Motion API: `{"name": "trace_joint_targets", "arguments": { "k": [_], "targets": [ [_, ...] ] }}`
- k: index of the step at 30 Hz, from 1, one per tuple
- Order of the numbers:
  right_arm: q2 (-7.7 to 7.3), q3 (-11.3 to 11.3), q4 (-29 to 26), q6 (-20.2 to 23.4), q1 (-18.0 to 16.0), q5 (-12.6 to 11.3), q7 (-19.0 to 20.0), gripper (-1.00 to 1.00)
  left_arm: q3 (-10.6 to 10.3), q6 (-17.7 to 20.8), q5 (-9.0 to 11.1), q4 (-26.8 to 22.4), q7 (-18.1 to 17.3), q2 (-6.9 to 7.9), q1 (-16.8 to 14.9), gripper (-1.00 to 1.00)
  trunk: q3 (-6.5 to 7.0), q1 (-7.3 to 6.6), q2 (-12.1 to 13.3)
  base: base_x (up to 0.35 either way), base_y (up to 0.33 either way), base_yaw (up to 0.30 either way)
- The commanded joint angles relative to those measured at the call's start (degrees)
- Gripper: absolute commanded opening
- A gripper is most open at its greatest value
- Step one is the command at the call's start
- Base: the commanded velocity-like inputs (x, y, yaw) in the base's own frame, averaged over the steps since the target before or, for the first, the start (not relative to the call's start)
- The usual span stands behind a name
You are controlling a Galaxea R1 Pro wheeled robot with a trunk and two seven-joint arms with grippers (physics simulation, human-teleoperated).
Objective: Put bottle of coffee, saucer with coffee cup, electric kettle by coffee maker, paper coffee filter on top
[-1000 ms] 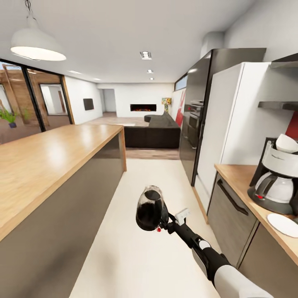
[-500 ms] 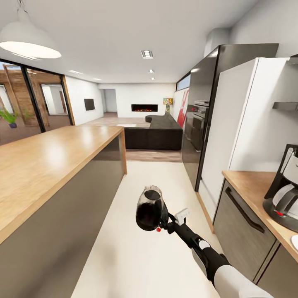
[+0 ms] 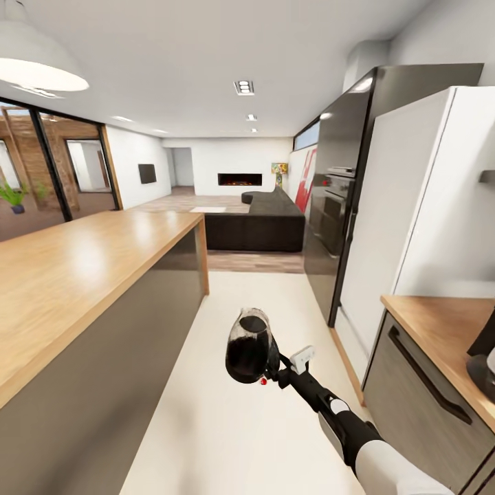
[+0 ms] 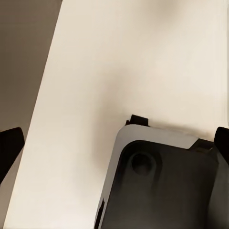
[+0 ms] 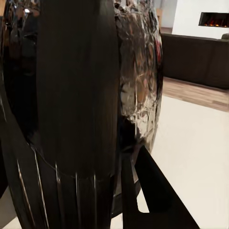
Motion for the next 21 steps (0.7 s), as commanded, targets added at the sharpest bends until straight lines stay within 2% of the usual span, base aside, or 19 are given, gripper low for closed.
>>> {"name": "trace_joint_targets", "arguments": {
  "k": [1, 21],
  "targets": [
    [0.02, -0.23, -0.03, -0.25, -0.06, 0.16, -0.07, -1.0, 0.08, -0.18, 0.38, 0.02, 0.01, -0.01, -0.03, 1.0, -0.1, 0.05, -0.09, 0.339, 0.0, 0.0],
    [0.02, -0.25, -0.02, -0.25, -0.05, 0.16, -0.04, -1.0, 0.06, -0.18, 0.46, 0.02, 0.01, -0.01, -0.03, 1.0, 0.17, 0.05, -0.09, 0.339, 0.0, 0.0]
  ]
}}
